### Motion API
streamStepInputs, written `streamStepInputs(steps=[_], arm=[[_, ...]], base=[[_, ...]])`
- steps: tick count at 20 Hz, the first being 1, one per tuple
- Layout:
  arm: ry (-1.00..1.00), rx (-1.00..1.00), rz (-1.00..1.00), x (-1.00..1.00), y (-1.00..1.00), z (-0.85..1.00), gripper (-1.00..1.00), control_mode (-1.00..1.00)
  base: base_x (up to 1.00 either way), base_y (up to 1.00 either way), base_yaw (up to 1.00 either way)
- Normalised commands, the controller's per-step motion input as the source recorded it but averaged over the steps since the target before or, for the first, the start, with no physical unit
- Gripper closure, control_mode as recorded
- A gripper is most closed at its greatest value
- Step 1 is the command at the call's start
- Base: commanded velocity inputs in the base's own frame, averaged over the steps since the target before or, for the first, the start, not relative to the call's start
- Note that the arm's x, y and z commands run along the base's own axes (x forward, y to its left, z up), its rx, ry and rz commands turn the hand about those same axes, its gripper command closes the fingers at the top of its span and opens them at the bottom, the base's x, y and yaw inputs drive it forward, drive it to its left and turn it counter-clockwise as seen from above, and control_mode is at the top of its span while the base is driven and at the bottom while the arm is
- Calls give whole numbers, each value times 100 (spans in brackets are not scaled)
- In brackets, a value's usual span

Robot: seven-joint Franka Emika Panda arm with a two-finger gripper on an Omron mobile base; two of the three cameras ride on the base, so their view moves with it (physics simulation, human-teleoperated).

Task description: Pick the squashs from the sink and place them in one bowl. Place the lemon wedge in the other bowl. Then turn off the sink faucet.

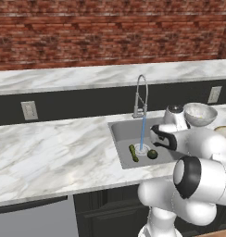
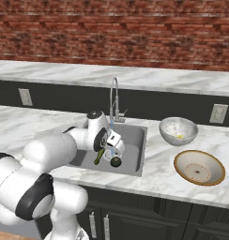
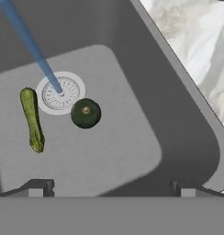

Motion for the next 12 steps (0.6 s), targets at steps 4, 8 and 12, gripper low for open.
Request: streamStepInputs(steps=[4, 8, 12], arm=[[0, -1, 16, 25, 14, -42, -100, -100], [1, 0, 13, 29, 11, -36, -100, -100], [0, 0, 11, 28, 9, -31, -100, -100]], base=[[0, 0, 0], [0, 0, 0], [0, 0, 0]])
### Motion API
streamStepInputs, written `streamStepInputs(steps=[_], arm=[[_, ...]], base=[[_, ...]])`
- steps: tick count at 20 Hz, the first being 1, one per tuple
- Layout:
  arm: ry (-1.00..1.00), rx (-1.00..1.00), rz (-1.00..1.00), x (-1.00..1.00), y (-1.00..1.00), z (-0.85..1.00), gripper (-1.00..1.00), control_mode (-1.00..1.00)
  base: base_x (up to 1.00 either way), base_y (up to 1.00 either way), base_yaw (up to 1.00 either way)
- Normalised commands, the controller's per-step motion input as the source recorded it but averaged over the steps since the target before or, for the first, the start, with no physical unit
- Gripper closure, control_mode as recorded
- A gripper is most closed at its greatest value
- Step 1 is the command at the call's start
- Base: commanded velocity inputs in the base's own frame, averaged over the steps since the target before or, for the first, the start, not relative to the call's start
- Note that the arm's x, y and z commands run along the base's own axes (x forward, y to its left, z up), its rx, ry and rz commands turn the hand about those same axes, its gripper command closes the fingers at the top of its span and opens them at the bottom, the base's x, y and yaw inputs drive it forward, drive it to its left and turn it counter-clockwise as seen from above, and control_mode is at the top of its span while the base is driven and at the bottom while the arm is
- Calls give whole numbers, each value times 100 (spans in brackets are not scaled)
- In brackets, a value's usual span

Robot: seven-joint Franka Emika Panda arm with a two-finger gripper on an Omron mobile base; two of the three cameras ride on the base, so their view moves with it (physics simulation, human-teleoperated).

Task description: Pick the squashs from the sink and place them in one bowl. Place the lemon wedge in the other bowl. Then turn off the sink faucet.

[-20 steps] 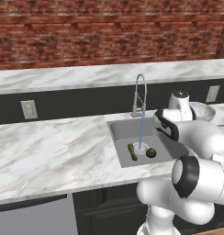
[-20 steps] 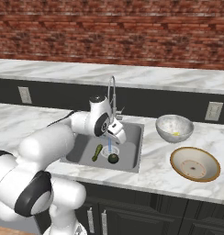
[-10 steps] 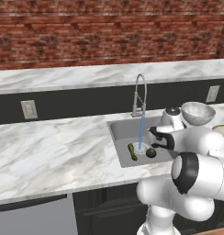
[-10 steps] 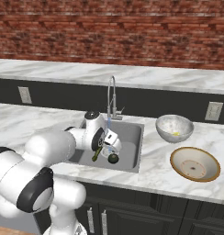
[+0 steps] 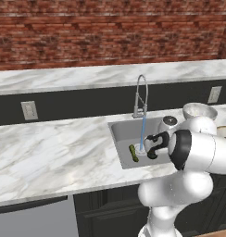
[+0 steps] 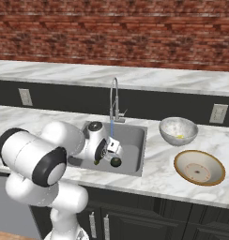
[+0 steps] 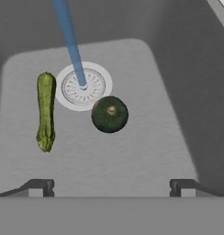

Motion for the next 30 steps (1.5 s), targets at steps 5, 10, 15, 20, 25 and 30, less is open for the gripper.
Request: streamStepInputs(steps=[5, 10, 15, 20, 25, 30], arm=[[1, 0, 3, 24, 0, -19, -100, -100], [5, 0, 0, 31, 0, -8, -100, -100], [8, 0, 0, 37, 0, -9, -100, -100], [5, 0, 0, 25, -2, -11, -100, -100], [3, 0, 0, 8, -5, -23, -100, -100], [1, 0, 0, 0, -4, -25, -100, -100]], base=[[0, 0, 0], [0, 0, 0], [0, 0, 0], [0, 0, 0], [0, 0, 0], [0, 0, 0]])
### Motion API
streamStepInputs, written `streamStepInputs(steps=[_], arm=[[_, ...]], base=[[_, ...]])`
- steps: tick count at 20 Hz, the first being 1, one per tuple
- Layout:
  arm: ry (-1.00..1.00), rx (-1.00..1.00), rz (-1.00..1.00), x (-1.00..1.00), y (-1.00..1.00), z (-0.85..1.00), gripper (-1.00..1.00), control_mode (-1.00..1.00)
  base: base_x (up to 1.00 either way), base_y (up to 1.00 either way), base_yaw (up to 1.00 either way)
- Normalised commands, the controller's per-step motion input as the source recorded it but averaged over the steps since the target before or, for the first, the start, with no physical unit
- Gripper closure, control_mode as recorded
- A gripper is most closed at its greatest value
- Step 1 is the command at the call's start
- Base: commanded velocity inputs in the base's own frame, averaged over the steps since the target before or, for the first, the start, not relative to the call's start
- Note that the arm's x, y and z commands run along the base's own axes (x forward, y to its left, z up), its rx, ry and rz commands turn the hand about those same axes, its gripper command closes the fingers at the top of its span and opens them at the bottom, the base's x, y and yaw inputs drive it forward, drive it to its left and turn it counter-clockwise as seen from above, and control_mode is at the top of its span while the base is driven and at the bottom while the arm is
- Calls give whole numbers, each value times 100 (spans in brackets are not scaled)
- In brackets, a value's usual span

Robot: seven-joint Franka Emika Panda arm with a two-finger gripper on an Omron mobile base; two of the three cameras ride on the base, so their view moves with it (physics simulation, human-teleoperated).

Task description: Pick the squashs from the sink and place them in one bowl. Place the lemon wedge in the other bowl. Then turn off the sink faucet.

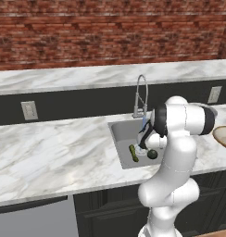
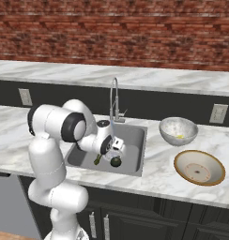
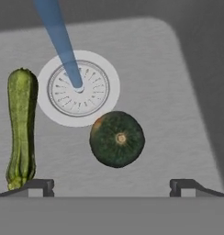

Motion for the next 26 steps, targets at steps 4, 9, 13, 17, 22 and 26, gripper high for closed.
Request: streamStepInputs(steps=[4, 9, 13, 17, 22, 26], arm=[[1, 0, 0, 0, -3, -20, -100, -100], [1, 0, 0, 5, -4, -21, -100, -100], [0, 0, 0, 12, -6, -21, -100, -100], [0, 0, 0, 16, -4, -20, -100, -100], [0, 0, 0, 13, -4, -19, -100, -100], [0, 0, 0, 11, -5, -21, -100, -100]], base=[[0, 0, 0], [0, 0, 0], [0, 0, 0], [0, 0, 0], [0, 0, 0], [0, 0, 0]])
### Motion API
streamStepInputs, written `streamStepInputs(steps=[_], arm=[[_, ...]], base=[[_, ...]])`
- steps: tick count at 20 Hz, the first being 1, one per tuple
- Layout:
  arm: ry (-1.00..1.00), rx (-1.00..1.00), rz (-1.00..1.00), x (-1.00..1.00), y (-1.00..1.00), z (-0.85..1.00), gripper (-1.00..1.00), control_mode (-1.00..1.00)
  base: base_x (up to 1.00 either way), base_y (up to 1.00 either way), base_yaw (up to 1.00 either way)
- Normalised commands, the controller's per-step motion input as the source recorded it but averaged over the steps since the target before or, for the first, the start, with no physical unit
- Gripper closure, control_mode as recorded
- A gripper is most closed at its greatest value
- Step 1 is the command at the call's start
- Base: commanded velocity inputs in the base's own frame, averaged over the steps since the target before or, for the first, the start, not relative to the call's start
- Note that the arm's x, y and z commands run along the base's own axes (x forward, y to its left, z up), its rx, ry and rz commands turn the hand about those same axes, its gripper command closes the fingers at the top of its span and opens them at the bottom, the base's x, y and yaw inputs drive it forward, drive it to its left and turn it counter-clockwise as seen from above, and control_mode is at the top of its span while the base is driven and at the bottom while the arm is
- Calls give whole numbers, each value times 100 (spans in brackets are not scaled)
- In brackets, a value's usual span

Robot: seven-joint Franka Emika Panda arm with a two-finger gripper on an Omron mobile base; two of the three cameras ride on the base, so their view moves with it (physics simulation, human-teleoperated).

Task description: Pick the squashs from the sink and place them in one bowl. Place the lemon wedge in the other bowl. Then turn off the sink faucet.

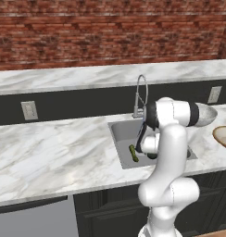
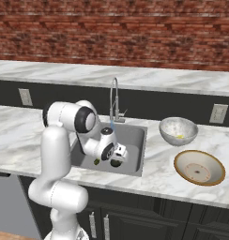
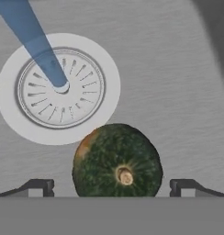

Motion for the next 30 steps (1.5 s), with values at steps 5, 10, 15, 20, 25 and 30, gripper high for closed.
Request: streamStepInputs(steps=[5, 10, 15, 20, 25, 30], arm=[[0, 0, 0, 0, -7, -20, -100, -100], [0, 0, 0, 0, -3, -18, -100, -100], [0, 0, 0, 0, 0, -22, -100, -100], [1, 0, 0, 0, 0, -19, 100, -100], [0, 0, 0, -4, 0, 4, 100, -100], [-3, 0, 0, -30, -5, 53, 100, -100]], base=[[0, 0, 0], [0, 0, 0], [0, 0, 0], [0, 0, 0], [0, 0, 0], [0, 0, 0]])
